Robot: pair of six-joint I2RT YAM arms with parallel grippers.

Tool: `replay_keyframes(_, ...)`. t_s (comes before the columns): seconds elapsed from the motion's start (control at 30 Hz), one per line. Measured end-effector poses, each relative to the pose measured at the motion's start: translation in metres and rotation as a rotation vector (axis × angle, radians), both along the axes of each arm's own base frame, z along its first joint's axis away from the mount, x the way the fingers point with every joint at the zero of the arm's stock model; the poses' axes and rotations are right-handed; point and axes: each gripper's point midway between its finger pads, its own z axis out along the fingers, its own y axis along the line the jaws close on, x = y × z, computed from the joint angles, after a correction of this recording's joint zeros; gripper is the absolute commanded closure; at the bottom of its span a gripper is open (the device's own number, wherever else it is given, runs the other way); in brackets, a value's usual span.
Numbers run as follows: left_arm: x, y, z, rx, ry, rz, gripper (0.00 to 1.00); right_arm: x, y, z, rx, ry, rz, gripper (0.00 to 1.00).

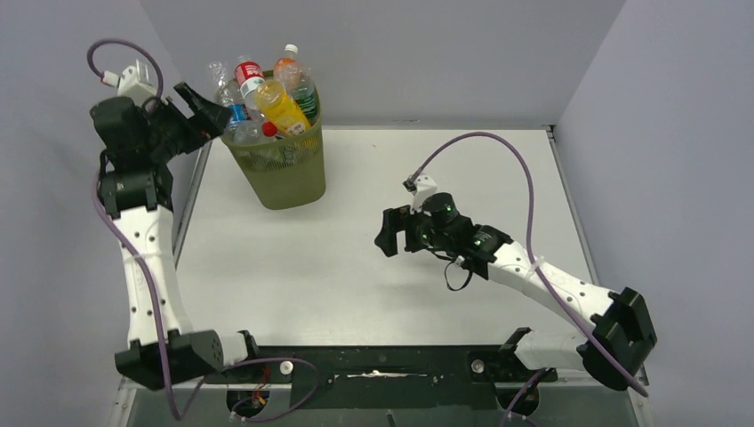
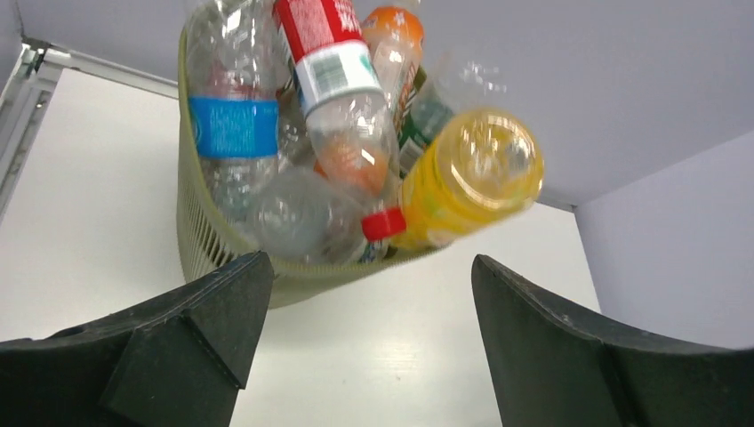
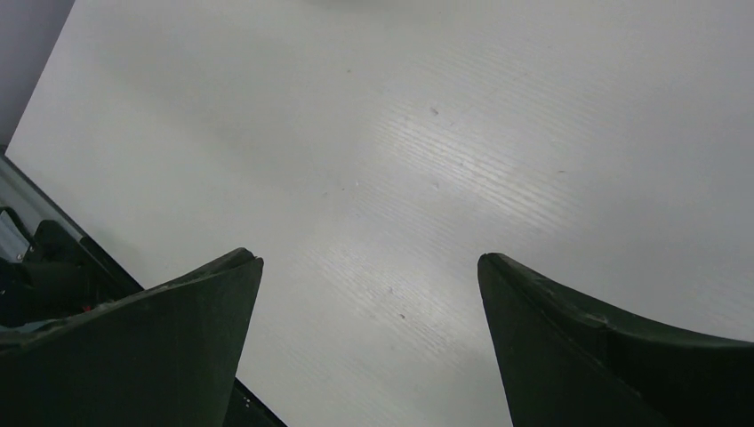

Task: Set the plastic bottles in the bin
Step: Place the plastic bottle in the trash bin, then reset both arms

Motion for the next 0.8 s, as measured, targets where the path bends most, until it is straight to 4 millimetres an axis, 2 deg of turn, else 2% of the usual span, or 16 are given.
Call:
replay_keyframes(0.1, -0.032, -0.008, -0.017, 0.001, -0.047, 0.013, 0.17, 0.007, -0.024, 0.018, 0.005, -0.081, -0.092, 0.02)
replay_keyframes(0.17, -0.045, -0.017, -0.043, -0.017, -0.058, 0.003, 0.17, 0.012, -0.054, 0.025, 0.017, -0.140, -0.189, 0.02)
replay_keyframes(0.23, -0.051, -0.025, -0.071, -0.034, -0.043, -0.011, 0.17, 0.017, -0.090, 0.024, 0.014, -0.183, -0.300, 0.02)
replay_keyframes(0.37, -0.048, -0.036, -0.142, -0.050, 0.062, -0.023, 0.16, 0.022, -0.160, -0.001, -0.043, -0.240, -0.524, 0.02)
replay_keyframes(0.5, -0.052, -0.036, -0.211, -0.062, 0.132, -0.011, 0.17, 0.024, -0.203, -0.032, -0.132, -0.278, -0.658, 0.02)
replay_keyframes(0.6, -0.057, -0.032, -0.250, -0.063, 0.170, 0.029, 0.16, 0.028, -0.236, -0.053, -0.230, -0.296, -0.760, 0.02)
replay_keyframes(0.67, -0.056, -0.027, -0.269, -0.068, 0.191, 0.064, 0.16, 0.031, -0.259, -0.062, -0.290, -0.310, -0.829, 0.02)
replay_keyframes(0.8, -0.047, -0.009, -0.284, -0.053, 0.174, 0.145, 0.16, 0.037, -0.308, -0.071, -0.366, -0.344, -0.977, 0.02)
